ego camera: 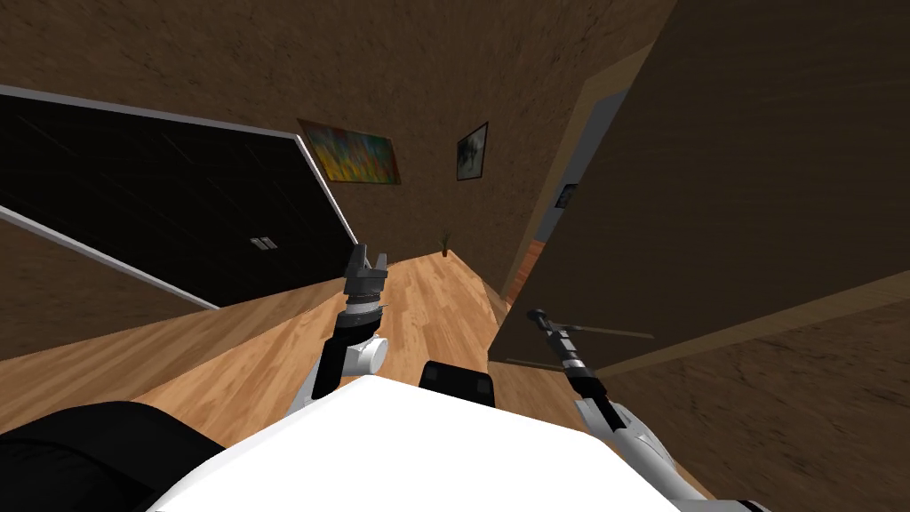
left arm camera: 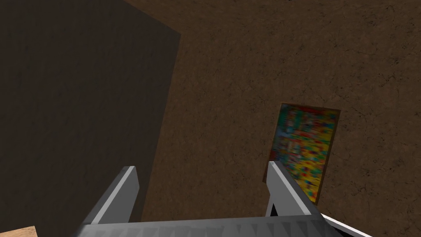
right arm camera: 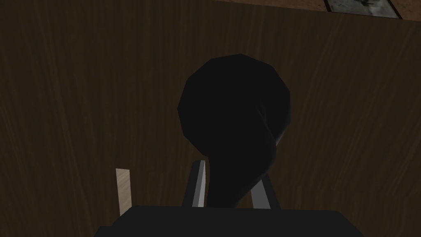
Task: Pull the door open
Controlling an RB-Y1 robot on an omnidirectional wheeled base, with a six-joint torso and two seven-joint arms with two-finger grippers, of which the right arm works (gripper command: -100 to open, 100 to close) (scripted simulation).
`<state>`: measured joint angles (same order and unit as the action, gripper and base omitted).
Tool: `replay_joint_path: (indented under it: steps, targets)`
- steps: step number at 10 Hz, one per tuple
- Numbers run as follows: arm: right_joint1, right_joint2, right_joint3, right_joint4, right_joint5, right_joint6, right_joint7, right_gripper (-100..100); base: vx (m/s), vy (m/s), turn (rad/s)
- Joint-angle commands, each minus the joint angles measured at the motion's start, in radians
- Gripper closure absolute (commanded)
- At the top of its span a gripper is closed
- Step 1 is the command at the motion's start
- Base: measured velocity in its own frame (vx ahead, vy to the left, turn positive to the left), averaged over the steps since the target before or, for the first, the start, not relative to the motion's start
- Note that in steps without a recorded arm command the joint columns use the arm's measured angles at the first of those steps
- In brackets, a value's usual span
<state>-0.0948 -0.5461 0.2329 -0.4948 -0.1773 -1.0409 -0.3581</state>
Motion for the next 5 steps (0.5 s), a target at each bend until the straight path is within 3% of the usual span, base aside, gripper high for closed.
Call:
replay_joint_path:
  steps: [1, 5]
  targets:
    - [-0.001, 0.006, -0.004, -0.026, -0.005, 0.032, 0.014, 100, -0.124, -0.051, 0.127]
    - [-0.035, 0.029, -0.012, -0.037, -0.017, 0.090, 0.042, 100, -0.161, -0.078, 0.123]
